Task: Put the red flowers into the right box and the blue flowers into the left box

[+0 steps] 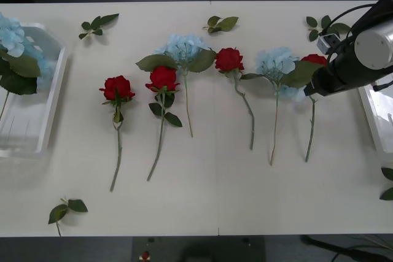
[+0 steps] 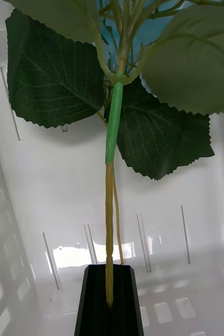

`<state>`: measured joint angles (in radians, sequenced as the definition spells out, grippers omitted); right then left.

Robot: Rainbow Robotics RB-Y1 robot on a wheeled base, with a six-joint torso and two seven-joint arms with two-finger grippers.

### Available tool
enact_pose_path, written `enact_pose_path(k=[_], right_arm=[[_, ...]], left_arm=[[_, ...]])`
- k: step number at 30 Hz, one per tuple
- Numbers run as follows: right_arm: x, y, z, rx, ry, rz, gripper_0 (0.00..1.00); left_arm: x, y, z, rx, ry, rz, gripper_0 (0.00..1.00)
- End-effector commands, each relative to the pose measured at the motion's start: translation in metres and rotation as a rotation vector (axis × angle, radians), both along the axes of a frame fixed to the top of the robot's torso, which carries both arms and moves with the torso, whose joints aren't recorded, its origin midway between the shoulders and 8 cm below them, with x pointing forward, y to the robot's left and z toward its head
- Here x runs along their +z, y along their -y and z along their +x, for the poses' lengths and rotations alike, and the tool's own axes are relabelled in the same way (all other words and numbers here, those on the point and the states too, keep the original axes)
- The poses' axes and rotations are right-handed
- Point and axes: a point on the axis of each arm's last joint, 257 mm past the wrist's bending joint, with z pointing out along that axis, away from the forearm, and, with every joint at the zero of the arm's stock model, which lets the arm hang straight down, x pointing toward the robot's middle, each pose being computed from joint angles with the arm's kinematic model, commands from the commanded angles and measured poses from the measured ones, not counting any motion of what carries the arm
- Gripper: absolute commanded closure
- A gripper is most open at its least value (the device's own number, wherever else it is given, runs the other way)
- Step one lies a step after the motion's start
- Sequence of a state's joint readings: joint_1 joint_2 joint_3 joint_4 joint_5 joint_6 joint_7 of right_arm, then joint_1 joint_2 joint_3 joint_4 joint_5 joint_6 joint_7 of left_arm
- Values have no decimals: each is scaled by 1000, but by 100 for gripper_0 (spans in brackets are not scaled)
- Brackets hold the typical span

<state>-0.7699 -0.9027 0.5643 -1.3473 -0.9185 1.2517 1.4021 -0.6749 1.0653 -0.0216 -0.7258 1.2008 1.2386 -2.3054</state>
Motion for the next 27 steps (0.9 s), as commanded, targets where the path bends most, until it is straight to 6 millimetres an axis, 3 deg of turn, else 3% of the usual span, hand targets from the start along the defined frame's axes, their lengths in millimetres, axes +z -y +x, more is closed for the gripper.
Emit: enact_pose_path(k=[1,2,3,4,14,20,27], right_arm=[[10,-6,14,-19,37,13,0],[7,-7,14,-17,33,12,0],[6,-7,15,-21,32,13,0],[4,-8,16,-23,33,13,0],[-11,-16,21,-32,31,16,0],[-19,-19,20,-30,22,8,0],[-25,-23,19,-18,18,-6,0]], left_arm=[[32,-26,5,36,58,60,53],[33,-28,7,36,64,70,27],[31,-27,9,33,68,73,11],[32,-27,10,34,74,77,0],[54,-2,30,-42,132,99,0],[72,42,38,-143,156,49,0],[74,118,42,-293,152,-39,0]])
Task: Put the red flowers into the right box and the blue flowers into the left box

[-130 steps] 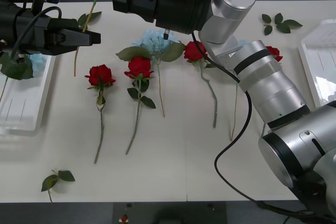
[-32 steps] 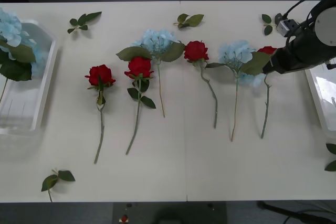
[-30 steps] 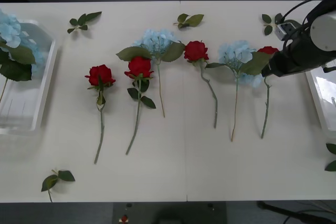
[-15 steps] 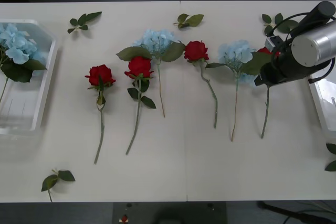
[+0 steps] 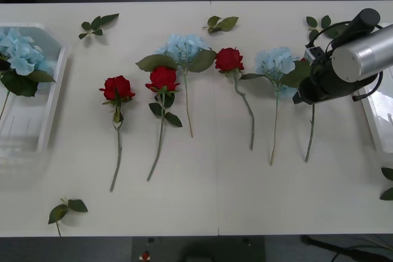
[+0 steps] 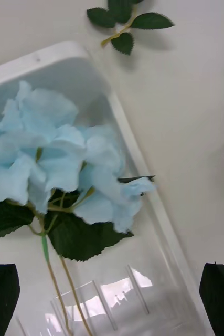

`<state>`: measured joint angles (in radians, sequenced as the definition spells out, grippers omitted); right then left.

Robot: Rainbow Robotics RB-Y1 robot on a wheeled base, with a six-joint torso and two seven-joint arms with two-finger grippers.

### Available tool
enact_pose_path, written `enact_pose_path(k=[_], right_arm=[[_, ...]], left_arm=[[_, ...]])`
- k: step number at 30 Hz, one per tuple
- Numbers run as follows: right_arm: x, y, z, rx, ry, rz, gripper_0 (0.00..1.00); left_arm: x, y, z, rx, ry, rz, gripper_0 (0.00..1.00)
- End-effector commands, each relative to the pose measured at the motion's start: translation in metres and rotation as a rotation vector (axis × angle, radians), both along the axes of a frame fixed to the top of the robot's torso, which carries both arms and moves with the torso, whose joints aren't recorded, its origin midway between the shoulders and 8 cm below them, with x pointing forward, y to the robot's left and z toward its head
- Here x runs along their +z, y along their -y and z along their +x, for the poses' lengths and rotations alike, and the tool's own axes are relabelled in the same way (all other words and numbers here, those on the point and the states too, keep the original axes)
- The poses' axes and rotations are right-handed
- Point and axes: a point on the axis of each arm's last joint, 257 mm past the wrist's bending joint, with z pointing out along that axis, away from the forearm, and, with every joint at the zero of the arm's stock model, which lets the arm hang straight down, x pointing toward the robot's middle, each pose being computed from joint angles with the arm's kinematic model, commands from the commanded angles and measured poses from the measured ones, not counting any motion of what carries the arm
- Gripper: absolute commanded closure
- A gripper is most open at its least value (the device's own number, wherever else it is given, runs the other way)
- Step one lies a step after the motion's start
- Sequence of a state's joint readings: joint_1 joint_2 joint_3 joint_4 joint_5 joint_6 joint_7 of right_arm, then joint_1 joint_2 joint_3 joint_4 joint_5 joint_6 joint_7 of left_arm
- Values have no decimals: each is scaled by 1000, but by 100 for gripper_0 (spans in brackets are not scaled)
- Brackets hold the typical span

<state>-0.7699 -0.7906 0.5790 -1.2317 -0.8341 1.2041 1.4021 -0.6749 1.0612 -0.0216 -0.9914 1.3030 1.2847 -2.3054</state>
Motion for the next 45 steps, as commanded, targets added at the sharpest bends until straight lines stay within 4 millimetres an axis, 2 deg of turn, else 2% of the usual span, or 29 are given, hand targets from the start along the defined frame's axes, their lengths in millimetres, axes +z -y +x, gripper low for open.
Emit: enact_pose_path(k=[1,4,8,10,11,13,14,16,18,19,24,29,39,42,45], right_arm=[[12,-7,11,2,32,-7,0],[7,-7,11,1,30,-7,1],[3,-9,11,-4,24,-1,3],[2,-10,11,-2,23,-1,19],[2,-10,11,-2,23,-1,23],[2,-11,11,0,22,0,41],[2,-11,11,-1,22,0,45],[1,-12,10,1,20,2,62],[0,-11,10,-2,18,1,62],[0,-11,10,-2,20,1,75],[-1,-13,11,-3,23,7,83],[-2,-13,13,-5,28,12,98],[3,-14,20,-19,53,39,100],[13,-14,24,-45,61,93,100],[35,-6,28,-78,72,155,100]], left_arm=[[9,44,4,-78,8,-42,0],[4,71,4,-122,-5,-70,0],[-5,98,0,-125,-52,-117,0],[-12,113,-4,-120,-92,-136,0],[-12,115,-5,-116,-97,-139,0],[-19,126,-8,-106,-131,-152,0],[-19,129,-9,-104,-137,-153,0],[-26,139,-14,-88,-175,-159,0],[-29,144,-17,-77,-198,-159,0],[-32,148,-19,-68,-216,-160,0],[-45,165,-31,-36,-295,-170,0],[-63,181,-42,-4,-342,-155,0],[-88,206,-64,67,-293,-82,0],[-98,210,-70,81,-294,-77,0],[-110,217,-71,97,-299,-78,0]])
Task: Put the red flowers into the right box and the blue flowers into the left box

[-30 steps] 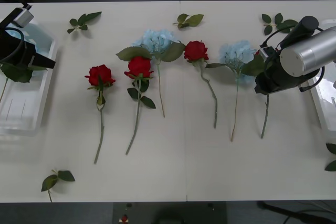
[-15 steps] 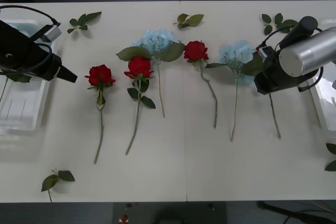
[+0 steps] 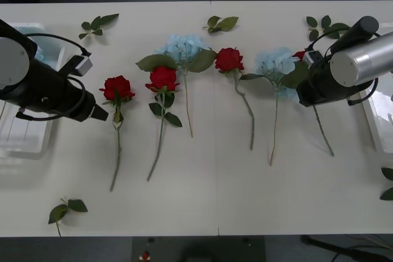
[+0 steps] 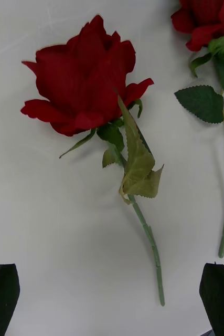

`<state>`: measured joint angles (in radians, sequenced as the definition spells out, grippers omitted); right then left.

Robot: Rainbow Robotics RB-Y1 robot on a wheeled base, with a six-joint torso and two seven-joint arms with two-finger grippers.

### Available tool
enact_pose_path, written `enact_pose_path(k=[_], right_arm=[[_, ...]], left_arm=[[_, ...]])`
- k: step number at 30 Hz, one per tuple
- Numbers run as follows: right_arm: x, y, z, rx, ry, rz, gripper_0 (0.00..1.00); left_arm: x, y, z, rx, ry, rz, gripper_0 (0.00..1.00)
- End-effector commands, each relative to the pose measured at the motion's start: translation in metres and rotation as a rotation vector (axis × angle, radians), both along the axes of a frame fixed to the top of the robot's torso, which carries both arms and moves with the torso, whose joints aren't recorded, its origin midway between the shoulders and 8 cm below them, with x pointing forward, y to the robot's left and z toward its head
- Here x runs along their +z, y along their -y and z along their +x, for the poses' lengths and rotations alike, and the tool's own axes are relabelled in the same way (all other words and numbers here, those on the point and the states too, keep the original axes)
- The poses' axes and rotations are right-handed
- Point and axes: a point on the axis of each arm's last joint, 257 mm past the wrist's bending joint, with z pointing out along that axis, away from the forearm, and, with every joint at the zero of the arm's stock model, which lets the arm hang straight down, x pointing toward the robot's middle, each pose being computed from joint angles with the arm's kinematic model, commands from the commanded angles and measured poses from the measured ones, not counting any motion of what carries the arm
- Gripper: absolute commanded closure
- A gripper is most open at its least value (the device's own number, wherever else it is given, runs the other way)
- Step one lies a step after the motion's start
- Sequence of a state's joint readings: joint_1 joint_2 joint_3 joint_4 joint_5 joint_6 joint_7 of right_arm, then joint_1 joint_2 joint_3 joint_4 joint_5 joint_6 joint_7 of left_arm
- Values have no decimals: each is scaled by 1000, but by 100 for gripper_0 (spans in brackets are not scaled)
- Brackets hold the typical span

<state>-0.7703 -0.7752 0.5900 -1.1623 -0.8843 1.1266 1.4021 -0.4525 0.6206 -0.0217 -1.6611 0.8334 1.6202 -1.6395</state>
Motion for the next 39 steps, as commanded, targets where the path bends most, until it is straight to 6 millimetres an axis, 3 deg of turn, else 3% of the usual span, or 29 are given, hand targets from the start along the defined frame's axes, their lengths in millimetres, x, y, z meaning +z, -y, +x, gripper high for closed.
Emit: enact_pose_path(k=[1,5,9,13,19,25,29,37,39], right_arm=[[58,1,24,-60,64,109,100],[93,20,23,-77,71,129,100],[129,51,17,-38,76,52,100],[169,103,12,-8,93,-87,100],[206,169,2,28,109,-286,100],[206,227,-6,-51,90,-378,100],[200,257,-1,-64,114,-470,100],[172,297,1,-77,111,-593,100],[167,298,0,-80,103,-592,100]], left_arm=[[-5,11,1,49,7,-7,0],[-16,20,1,62,4,-2,0],[-28,28,1,57,9,33,0],[-39,39,4,72,18,38,0],[-52,50,8,111,41,68,0],[-58,49,14,161,59,81,0],[-65,43,19,181,51,83,0],[-82,37,28,196,36,88,0],[-83,37,27,196,35,88,0]])
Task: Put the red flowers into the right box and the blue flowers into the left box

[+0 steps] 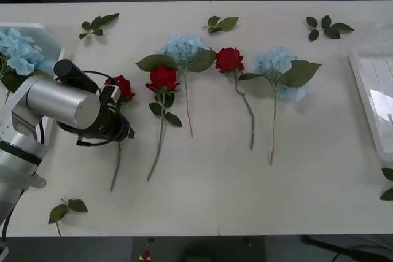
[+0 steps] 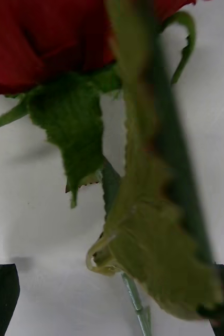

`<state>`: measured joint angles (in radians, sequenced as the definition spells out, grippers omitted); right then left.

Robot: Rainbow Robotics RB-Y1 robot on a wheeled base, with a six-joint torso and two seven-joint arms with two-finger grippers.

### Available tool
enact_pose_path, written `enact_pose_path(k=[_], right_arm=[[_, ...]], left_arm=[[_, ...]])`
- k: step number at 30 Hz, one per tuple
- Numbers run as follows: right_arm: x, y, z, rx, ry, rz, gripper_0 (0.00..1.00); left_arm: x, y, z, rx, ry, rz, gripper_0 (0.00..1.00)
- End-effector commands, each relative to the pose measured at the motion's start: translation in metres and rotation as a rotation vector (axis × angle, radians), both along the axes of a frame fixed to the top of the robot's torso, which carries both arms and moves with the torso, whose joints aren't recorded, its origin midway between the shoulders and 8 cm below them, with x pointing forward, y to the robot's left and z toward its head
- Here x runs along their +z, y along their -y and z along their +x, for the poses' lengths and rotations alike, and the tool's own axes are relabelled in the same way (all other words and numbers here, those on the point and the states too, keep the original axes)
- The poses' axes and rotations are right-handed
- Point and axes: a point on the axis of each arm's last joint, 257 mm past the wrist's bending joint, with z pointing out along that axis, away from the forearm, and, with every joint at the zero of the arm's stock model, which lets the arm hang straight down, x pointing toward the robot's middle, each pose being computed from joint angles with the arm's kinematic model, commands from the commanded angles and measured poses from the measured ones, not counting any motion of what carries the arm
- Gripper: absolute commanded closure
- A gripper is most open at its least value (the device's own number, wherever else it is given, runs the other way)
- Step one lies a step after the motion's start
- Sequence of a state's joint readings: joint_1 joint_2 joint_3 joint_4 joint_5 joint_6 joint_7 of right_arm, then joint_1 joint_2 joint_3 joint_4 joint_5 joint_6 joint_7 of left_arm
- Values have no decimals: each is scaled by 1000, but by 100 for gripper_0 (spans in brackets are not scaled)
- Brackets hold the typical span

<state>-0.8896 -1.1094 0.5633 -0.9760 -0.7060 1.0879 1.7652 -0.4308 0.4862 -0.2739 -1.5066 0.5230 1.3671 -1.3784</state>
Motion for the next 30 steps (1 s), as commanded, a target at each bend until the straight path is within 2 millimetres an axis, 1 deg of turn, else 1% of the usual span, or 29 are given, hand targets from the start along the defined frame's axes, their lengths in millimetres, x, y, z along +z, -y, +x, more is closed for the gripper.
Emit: enact_pose_path(k=[1,7,8,10,13,16,20,22,24,25,27,28,29,30], right_arm=[[-5,26,-10,-41,-11,-13,100],[-36,38,-9,-83,12,26,100],[-38,39,-10,-89,14,29,100],[-50,38,-8,-92,14,33,100],[-60,40,-7,-100,21,28,100],[-69,38,-6,-108,29,42,100],[-81,42,-11,-134,30,58,100],[-84,43,-12,-140,30,62,100],[-84,42,-11,-139,33,63,100],[-84,43,-11,-140,34,65,93],[-83,41,-10,-139,40,72,72],[-84,41,-10,-139,39,74,64],[-84,41,-10,-140,39,77,41],[-84,39,-9,-137,40,78,35]], left_arm=[[16,3,13,1,38,5,0],[13,1,13,8,28,7,0],[13,0,13,9,27,8,0],[13,-1,13,9,28,12,0],[11,0,12,4,27,26,0],[10,-1,13,5,30,37,0],[11,-2,14,-2,38,60,0],[11,-2,15,-1,38,64,2],[11,-1,14,-2,38,61,14],[10,-1,14,-1,37,61,27],[11,-2,14,1,37,63,58],[11,-1,14,0,38,60,68],[12,-1,15,-1,39,60,89],[12,-1,15,-1,39,60,95]])
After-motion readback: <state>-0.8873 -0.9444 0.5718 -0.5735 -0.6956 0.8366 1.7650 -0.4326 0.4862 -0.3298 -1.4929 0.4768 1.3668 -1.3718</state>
